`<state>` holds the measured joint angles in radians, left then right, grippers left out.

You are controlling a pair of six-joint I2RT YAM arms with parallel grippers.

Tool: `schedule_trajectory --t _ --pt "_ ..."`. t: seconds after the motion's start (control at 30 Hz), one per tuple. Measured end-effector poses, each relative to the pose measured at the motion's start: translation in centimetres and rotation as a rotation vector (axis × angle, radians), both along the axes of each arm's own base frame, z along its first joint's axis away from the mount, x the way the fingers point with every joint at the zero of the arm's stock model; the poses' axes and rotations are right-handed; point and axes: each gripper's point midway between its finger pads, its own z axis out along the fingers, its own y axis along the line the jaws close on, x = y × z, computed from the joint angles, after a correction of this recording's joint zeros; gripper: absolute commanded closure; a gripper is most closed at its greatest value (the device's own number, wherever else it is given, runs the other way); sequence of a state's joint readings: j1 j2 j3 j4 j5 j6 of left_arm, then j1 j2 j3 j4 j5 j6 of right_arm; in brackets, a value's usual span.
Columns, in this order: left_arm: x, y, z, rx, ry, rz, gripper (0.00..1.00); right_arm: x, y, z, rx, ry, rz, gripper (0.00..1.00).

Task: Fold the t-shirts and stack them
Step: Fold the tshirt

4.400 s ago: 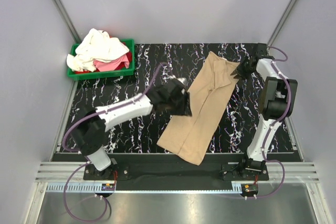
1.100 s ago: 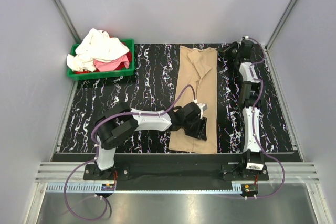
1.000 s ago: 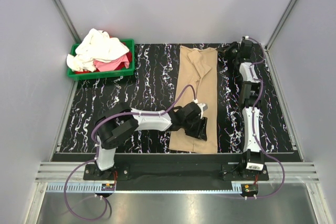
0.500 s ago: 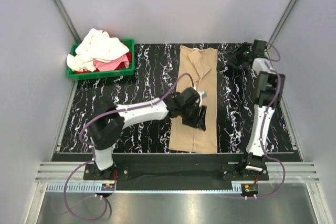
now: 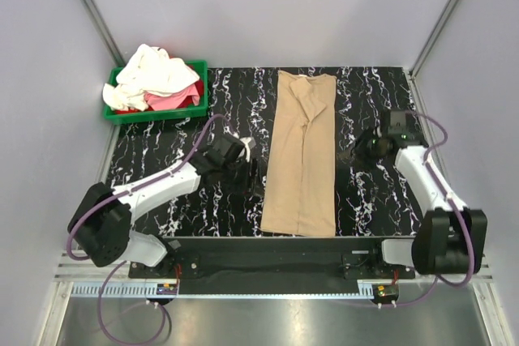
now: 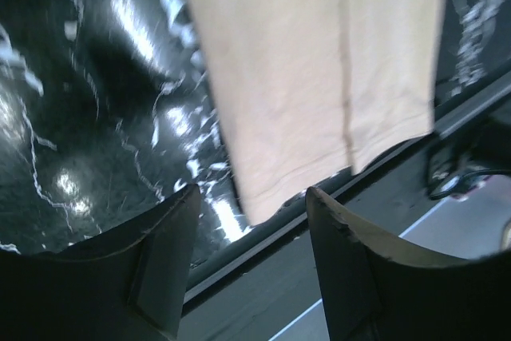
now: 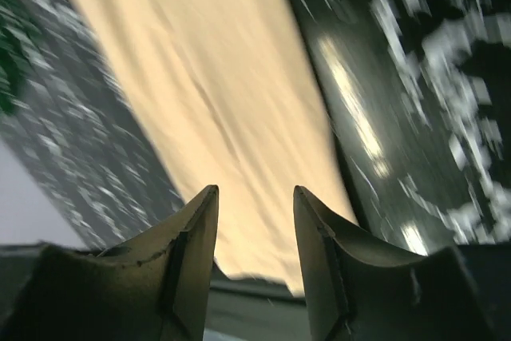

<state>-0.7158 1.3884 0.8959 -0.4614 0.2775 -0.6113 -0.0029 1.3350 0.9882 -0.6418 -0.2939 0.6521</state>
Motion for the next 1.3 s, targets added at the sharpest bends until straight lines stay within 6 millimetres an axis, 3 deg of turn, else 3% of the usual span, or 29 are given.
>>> schedule_trajectory --t 0.07,0.23,0.4,0.57,0.77,0.9,0.93,1.0,1.13,1.3 --pt "-1.6 1.1 -2.4 0.039 0.057 0.003 0.38 -4.5 0.6 -2.0 -0.017 0.090 0.013 0.51" --pt "-4.1 2.6 -5.4 0.080 0.141 0.024 0.38 -10.9 1.7 -5.6 -0.024 0.236 0.037 0.52" --pt "-5.1 1.4 -5.8 0.056 0.142 -0.001 0.38 -15.2 3.4 -8.7 -0.023 0.352 0.073 0.52" --pt "-6.1 -0.4 -6.0 0.026 0.143 -0.035 0.40 -16.9 5.3 -10.1 -0.039 0.418 0.131 0.52" --pt "-7.8 -1.4 -6.7 0.028 0.177 -0.050 0.45 -16.8 5.4 -10.1 -0.063 0.405 0.117 0.53" --pt "-8.7 -2.0 -7.4 0.034 0.201 -0.056 0.62 -16.8 5.2 -10.1 -0.074 0.405 0.116 0.55" --pt "-8.8 -2.2 -7.5 0.032 0.209 -0.058 0.72 -16.8 5.1 -10.0 -0.077 0.404 0.116 0.55" --pt "-9.0 -2.4 -7.9 0.036 0.220 -0.057 0.80 -16.2 5.2 -9.4 -0.085 0.391 0.119 0.55" --pt "-9.2 -2.6 -8.0 0.033 0.228 -0.050 0.97 -13.2 6.1 -7.1 -0.090 0.322 0.148 0.56" --pt "-9.5 -3.0 -8.1 0.016 0.231 -0.039 1.00 -7.0 8.3 -5.0 -0.093 0.216 0.213 0.57"
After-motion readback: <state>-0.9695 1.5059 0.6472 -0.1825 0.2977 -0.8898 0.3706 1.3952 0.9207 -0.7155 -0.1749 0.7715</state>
